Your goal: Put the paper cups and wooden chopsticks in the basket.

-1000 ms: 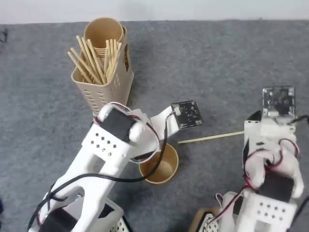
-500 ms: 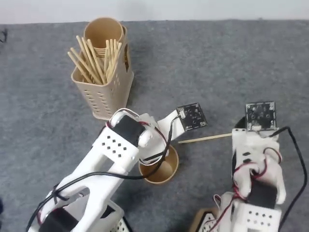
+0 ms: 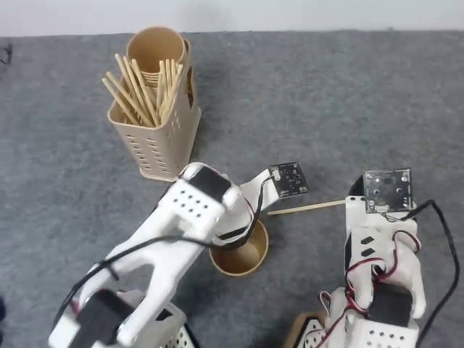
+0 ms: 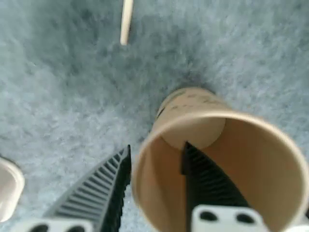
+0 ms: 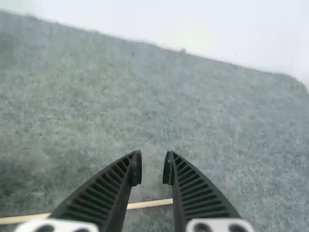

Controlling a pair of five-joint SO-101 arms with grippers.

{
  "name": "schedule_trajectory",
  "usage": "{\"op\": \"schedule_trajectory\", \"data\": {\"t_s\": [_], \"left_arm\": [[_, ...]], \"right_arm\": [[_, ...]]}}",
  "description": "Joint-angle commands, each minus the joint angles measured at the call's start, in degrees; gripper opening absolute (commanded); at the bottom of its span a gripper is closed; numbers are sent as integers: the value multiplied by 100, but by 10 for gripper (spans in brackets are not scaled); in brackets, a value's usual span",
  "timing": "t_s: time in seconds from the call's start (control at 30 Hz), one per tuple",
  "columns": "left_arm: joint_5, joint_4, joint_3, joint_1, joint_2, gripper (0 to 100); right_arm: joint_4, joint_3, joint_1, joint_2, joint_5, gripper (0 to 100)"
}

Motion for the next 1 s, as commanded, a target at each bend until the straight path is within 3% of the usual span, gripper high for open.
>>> {"op": "schedule_trajectory", "data": {"t_s": [0.0,0.2,0.4,0.97], "left_arm": [[35,70,-593,-62,185,1],[193,721,-1631,-88,202,10],[264,2207,-4013,-202,501,9],[1020,2163,-9218,-1451,1916,9]], "right_arm": [[-4,-18,-48,-22,-18,93],[-13,-9,-48,-22,-18,92],[-31,62,-48,-22,-18,92],[-119,281,-303,-22,-9,92]]}}
